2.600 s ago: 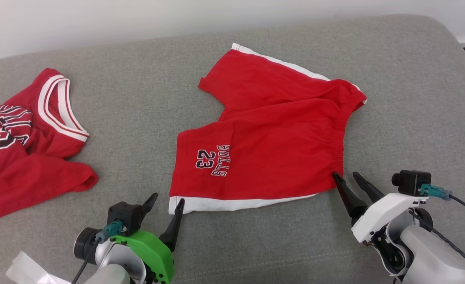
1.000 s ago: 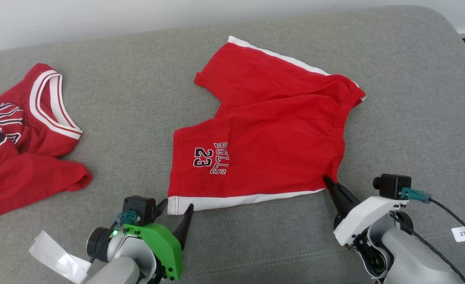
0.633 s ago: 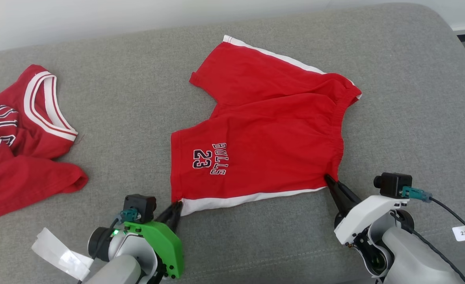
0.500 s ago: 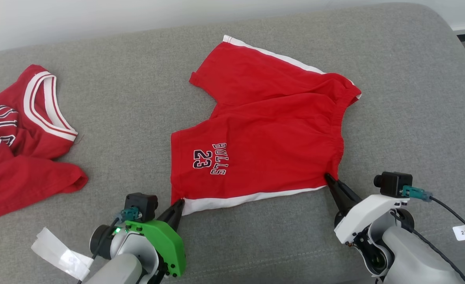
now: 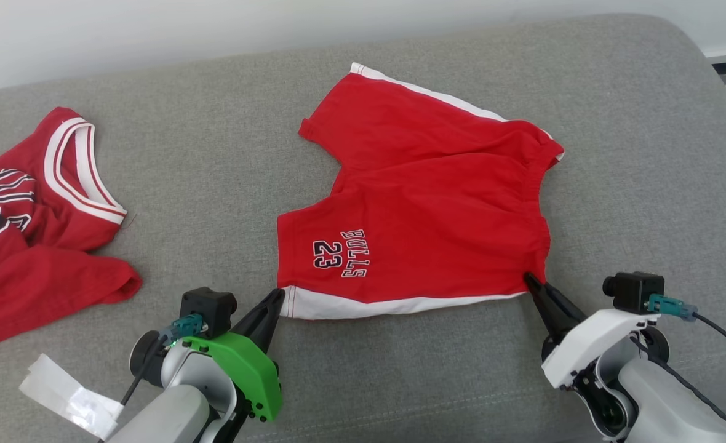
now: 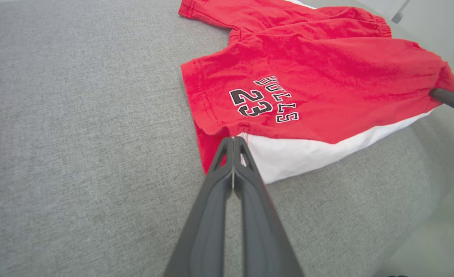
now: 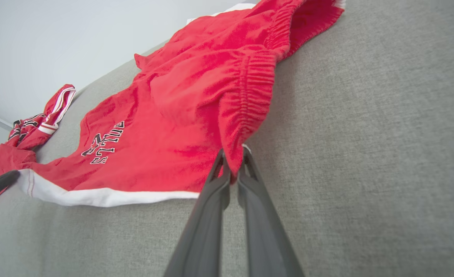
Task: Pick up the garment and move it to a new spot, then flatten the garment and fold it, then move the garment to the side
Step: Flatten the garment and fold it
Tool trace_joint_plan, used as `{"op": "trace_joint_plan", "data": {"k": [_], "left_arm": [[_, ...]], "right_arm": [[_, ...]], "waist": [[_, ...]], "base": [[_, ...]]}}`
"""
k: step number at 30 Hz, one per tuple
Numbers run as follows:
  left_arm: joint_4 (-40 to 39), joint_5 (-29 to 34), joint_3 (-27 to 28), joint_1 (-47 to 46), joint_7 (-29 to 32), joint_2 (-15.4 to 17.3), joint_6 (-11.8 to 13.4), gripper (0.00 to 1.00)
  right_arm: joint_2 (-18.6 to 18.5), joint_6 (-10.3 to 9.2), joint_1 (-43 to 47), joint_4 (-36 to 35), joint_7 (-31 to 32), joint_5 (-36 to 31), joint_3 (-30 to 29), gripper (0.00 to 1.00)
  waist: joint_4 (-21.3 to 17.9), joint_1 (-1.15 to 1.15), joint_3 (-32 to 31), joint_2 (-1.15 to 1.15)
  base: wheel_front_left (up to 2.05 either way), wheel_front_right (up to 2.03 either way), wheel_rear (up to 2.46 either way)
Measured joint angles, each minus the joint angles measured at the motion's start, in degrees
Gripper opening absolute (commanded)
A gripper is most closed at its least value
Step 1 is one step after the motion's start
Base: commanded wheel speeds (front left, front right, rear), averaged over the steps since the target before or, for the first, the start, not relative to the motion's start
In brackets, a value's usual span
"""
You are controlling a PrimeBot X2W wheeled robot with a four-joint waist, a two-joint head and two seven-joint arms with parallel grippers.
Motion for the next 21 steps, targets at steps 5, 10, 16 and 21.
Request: {"op": "trace_joint_plan", "data": {"k": [5, 10, 16, 21], "left_arm": [[-2.2, 0.2, -0.2, 0.2, 0.7, 1.7, 0.0, 0.0], [-5.0, 0.1, -0.7, 1.1, 2.8, 3.0, 0.0, 0.0], [-8.0, -0.2, -1.4, 2.8, 5.6, 5.4, 0.1, 0.0], [-10.2, -0.9, -1.3, 4.6, 8.3, 7.6, 0.8, 0.0]], "right_arm": [[-1.5, -0.02, 1.7, -2.7, 1.9, 0.0, 1.5, 0.0], [-3.6, -0.01, 2.4, -6.8, 4.8, 0.1, 2.1, 0.0], [-8.1, -0.46, 5.0, -10.7, 7.9, 0.7, 1.5, 0.0], [-10.5, -1.27, 6.5, -14.9, 9.0, 2.1, -0.5, 0.0]], "waist": [[-0.6, 0.0, -0.5, 0.0], [-1.7, 0.0, -0.9, 0.0], [-2.7, 0.0, -1.0, 0.0], [-3.0, 0.0, -1.3, 0.0]], "base": [[0.0, 0.0, 0.0], [0.0, 0.0, 0.0], [0.0, 0.0, 0.0], [0.0, 0.0, 0.0]]}}
